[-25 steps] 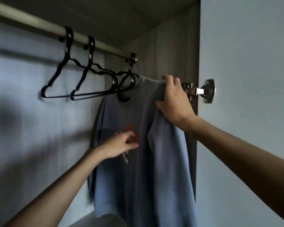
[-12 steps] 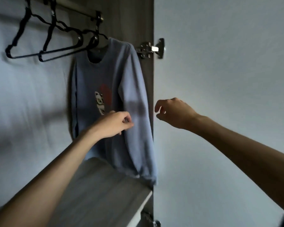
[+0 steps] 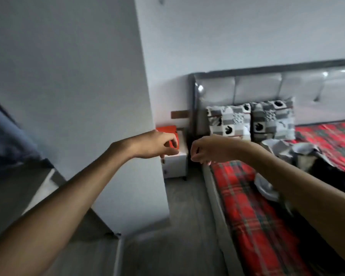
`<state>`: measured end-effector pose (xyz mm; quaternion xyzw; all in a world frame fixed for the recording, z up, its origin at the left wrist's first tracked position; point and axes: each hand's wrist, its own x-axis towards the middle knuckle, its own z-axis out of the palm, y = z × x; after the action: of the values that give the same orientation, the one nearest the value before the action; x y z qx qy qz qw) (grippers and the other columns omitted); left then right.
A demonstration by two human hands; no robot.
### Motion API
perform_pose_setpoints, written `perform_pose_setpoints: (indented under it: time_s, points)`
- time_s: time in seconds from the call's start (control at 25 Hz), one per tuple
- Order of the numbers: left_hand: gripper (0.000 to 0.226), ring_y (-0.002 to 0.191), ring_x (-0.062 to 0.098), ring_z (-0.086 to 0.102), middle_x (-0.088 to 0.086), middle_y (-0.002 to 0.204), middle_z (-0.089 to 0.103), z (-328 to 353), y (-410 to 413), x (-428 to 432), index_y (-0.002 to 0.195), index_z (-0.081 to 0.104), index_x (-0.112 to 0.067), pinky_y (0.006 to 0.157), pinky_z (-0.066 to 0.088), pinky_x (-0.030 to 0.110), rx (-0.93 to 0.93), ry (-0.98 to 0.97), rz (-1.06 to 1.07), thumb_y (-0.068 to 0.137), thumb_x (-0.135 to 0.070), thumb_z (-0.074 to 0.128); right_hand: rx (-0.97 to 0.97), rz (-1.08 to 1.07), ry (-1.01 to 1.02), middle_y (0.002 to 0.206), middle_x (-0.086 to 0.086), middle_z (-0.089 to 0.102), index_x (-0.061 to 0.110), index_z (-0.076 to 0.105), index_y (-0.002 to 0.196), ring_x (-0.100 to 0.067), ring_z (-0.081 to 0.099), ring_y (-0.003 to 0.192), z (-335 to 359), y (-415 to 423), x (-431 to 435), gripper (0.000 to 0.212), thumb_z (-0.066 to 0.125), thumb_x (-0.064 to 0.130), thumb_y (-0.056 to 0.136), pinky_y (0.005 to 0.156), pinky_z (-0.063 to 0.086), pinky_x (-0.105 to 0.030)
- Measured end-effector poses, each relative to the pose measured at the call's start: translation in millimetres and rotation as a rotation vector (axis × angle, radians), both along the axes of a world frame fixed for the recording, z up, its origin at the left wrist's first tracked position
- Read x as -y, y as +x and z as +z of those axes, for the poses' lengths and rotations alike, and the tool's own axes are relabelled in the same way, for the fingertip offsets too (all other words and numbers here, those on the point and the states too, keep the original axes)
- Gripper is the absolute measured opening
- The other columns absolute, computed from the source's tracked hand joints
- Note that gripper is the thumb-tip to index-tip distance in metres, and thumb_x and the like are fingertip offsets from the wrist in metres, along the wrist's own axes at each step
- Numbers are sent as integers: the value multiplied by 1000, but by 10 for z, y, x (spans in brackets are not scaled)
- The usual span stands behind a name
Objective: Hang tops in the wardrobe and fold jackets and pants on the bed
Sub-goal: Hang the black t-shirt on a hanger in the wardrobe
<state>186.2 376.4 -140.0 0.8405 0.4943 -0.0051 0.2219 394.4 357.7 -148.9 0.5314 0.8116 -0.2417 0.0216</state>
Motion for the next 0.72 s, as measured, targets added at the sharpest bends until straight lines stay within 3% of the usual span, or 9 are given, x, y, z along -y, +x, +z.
perform_pose_setpoints:
  time_s: [0.12,0.28,0.52,0.72]
  points:
    - [28,83,11,63,-4,98,69,-521,1077,-213,112,62,-21,81,48,29,-47,-70,-253,94,-42,59,56,-234,-32,95,-9,72,11,69,105,-22,68,89,-570,969,382,21,58,26,96,77,45,-29]
    - [28,91,11,61,-7,99,65,-1154,2379,-311,111,60,-23,84,46,27,-83,-206,-592,94,-44,59,39,-650,-224,101,-6,71,15,66,107,-22,64,96,-1265,1914,1155,22,58,30,94,79,44,-27]
    - [29,91,12,64,-3,103,68,-1731,3820,124,113,61,-22,83,51,29,-120,-363,-935,94,-43,58,-91,-1214,-300,90,3,63,17,65,106,-15,60,83,-1782,2605,2254,18,58,28,94,72,43,-23]
    - [29,94,12,66,-4,105,67,-2191,4467,409,117,59,-22,88,53,32,-205,-484,-1060,96,-42,57,-214,-1442,-394,92,-2,71,19,56,125,-17,68,81,-2341,3036,2787,29,58,28,97,71,51,-27]
